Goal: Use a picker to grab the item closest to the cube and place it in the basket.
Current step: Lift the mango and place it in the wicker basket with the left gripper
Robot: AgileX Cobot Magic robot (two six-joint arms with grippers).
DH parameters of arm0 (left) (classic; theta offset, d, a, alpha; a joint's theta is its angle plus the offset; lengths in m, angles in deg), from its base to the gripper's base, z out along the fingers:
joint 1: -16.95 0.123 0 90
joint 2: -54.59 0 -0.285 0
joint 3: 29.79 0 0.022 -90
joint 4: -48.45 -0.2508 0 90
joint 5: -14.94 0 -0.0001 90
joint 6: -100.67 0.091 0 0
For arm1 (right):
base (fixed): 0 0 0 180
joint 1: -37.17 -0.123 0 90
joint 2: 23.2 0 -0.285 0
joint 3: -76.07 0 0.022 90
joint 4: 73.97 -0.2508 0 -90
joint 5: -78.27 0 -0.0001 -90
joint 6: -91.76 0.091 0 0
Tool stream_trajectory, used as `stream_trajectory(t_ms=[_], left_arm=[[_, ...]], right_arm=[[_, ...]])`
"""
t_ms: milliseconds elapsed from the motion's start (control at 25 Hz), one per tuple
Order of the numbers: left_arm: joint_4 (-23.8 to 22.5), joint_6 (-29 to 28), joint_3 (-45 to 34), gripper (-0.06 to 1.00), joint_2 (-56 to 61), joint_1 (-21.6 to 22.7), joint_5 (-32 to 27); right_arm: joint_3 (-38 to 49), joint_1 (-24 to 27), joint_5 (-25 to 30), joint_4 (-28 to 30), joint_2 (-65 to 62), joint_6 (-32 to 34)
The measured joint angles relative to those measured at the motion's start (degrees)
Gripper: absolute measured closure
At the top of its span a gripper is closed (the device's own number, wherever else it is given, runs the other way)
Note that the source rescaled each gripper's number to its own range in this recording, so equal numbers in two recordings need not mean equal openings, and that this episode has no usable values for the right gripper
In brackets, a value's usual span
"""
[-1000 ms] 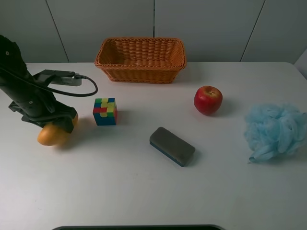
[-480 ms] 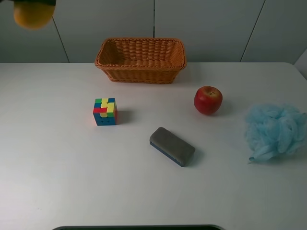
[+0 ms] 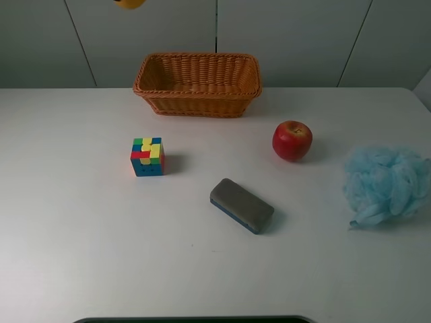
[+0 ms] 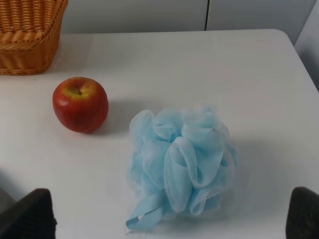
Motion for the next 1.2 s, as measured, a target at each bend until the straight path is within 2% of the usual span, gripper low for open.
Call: stream_trajectory(t_ms=[160,440,600,1000,1040,1080,1120,1200], left_arm=[[-0.71,0.00,5.94,0.91,-10.59,-1.27,1.30],[-3.86,0.00,15.77,0.91,-25.66,-3.05,0.25],[-4.07,0.00,18.23,0.91,-29.06,-3.17,0.14],[-4.38,0.00,18.62,0.91,-29.94,-3.17,-1.13],[-4.38,0.00,18.62,0.69,-29.94,-3.17,-1.13],[-4.38,-0.12,18.62,0.29,-29.94,-3.17,-1.13],[-4.26,-0.21,18.62,0.11,-29.94,-3.17,-0.93],[-4.26,-0.37,18.62,0.00,-29.94,-3.17,-0.89]], right_arm=[[0.00,0.00,0.00,0.00,0.00,0.00],[0.00,0.00,0.00,0.00,0.00,0.00],[0.00,0.00,0.00,0.00,0.00,0.00],[0.00,0.00,0.00,0.00,0.00,0.00],[0.00,0.00,0.00,0.00,0.00,0.00],[0.00,0.00,0.00,0.00,0.00,0.00],[0.00,0.00,0.00,0.00,0.00,0.00],[0.00,0.00,0.00,0.00,0.00,0.00]])
